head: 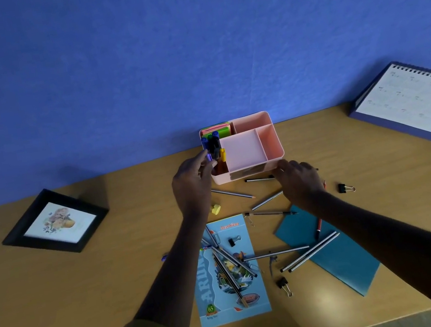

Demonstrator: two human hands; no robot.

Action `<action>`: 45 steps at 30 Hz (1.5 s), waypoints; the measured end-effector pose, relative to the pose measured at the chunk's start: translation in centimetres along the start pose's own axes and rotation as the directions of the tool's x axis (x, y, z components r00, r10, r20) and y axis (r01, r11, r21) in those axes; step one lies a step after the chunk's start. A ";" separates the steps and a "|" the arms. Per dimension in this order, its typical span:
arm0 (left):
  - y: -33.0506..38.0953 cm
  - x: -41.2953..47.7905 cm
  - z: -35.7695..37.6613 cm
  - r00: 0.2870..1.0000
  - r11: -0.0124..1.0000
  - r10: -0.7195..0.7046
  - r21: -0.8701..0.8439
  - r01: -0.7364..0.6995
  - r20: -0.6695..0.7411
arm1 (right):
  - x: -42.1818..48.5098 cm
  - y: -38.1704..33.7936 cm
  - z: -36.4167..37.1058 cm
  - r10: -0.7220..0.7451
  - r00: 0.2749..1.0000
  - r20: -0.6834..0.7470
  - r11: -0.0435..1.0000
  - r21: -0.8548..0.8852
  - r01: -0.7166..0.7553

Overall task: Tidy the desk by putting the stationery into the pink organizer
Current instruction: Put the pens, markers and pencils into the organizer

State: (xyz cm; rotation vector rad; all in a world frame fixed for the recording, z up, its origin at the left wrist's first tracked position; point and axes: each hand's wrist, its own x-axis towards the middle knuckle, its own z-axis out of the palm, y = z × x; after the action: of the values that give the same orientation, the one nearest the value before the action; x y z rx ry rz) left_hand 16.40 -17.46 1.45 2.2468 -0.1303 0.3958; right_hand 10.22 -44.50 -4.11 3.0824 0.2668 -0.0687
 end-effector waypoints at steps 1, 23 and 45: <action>0.0 0.0 -0.2 1.000 1.000 0.001 -0.008 -0.001 -0.004 | -0.1 0.0 -0.2 0.002 1.000 -0.013 1.000 0.008 -0.002; -6.9 -13.8 -8.6 0.536 0.530 -0.844 -0.137 0.837 0.006 | 2.0 -6.5 -13.3 0.174 0.878 -0.446 0.661 0.714 0.232; -8.6 -14.5 -9.7 0.085 0.005 -0.983 -0.440 0.898 0.162 | 7.2 -11.2 -7.4 0.080 0.945 -0.318 0.801 0.585 0.129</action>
State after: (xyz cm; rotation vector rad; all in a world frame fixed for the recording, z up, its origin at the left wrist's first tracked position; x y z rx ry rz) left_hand 2.31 -5.07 -3.66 1.2883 1.3155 -0.2154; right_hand 15.65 -31.83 2.47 3.7198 0.3576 0.4614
